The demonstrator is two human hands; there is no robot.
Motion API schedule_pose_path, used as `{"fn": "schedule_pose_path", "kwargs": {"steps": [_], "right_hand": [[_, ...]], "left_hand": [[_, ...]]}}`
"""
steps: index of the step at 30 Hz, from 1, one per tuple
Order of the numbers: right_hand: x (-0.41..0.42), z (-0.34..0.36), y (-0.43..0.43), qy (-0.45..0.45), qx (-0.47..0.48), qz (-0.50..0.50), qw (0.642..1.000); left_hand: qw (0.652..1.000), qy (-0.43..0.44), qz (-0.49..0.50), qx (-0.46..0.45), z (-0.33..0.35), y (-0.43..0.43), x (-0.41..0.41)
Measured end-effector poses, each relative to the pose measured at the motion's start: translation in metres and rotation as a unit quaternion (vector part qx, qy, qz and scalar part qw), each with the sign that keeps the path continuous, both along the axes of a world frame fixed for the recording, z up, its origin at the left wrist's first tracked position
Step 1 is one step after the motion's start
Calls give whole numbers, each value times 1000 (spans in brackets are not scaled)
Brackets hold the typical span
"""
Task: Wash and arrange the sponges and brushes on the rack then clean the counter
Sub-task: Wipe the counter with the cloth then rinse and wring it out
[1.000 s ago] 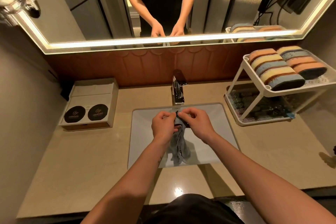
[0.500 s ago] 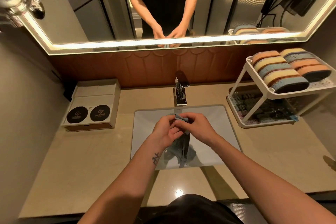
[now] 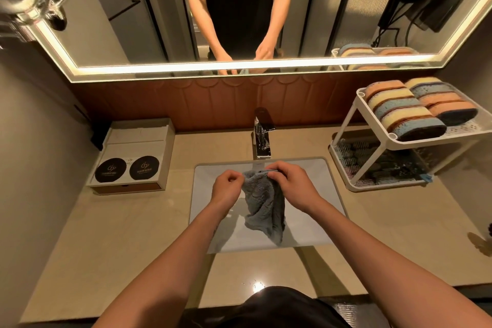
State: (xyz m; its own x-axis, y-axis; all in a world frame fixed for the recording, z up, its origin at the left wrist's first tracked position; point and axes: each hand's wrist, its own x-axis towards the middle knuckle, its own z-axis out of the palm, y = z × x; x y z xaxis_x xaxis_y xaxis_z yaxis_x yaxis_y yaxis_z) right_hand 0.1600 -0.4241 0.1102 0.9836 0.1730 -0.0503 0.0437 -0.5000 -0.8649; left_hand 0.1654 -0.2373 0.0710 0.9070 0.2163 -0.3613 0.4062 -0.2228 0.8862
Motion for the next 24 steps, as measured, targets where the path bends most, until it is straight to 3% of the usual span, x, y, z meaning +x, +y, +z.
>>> {"fn": "schedule_pose_path", "kwargs": {"steps": [4,7,9,13,16,20,24], "right_hand": [[0,3,-5,-27,-17,9,999],[1,4,-6,-33,-23,12,999],[1,3,-7,-36,-23,10,999],[2,2,-8,-35,-19,8,999],[2,0,-10,-36,-20,7,999],[2,1,-12,-45,-13,-3,999],[1,3,-15,-49,-8,-14,999]], "left_hand": [[989,-41,-111,94,-4,3,1],[942,-107,-223,229,-7,2,0],[941,-124,-248,195,-7,-1,-1],[969,-42,-235,56,-4,-6,-8],[952,-36,-287,97,-3,-8,-10],[892,-13,-371,258,-1,-12,-10],[857,-6,-414,308,-1,-14,-7]]}}
